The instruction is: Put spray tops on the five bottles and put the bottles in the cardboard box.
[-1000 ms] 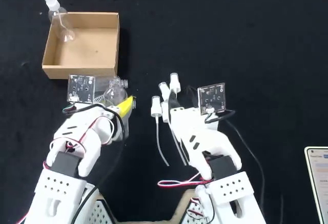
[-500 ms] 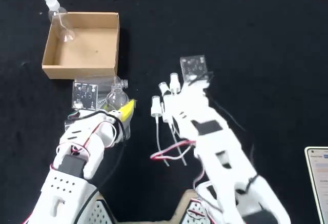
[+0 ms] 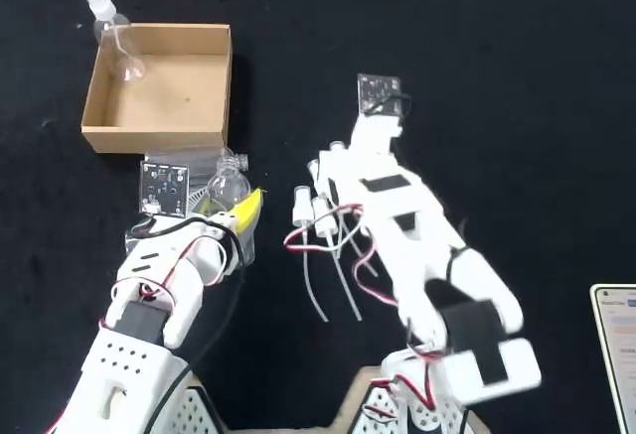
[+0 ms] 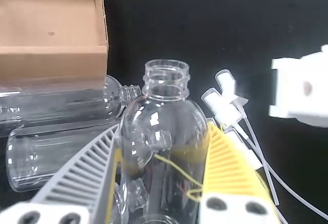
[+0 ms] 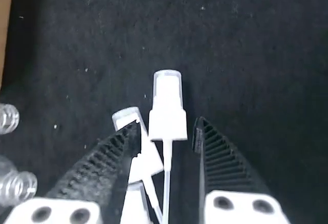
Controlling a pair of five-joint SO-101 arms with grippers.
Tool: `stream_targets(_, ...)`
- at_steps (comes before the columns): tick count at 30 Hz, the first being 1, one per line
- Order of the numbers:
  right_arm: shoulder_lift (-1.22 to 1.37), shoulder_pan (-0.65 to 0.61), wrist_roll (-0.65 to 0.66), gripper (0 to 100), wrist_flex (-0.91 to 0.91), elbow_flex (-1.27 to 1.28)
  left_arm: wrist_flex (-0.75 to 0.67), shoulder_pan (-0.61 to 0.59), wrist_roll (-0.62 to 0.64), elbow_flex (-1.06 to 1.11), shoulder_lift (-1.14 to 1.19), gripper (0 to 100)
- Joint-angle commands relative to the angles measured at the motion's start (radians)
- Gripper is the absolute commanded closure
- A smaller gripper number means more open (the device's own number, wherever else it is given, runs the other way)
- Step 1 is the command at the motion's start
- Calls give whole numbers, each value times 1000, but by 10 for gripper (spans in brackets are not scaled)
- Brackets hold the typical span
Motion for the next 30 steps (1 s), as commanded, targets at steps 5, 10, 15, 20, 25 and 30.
stream_targets(5,90,15,-2,824,-21,-131,-21,10,11,-7,-12,884)
stream_targets(10,176,18,26,824,15,-193,-21,10,8,-7,-12,884)
stream_targets(15,229,18,133,829,241,-323,-20,8,6,-5,-12,884)
stream_targets(20,314,26,218,910,325,-412,-20,8,5,-2,-12,884)
stream_targets(25,325,98,218,982,433,-481,-25,8,5,15,-12,884)
stream_targets(30,245,216,304,972,689,-593,-25,8,5,15,-12,884)
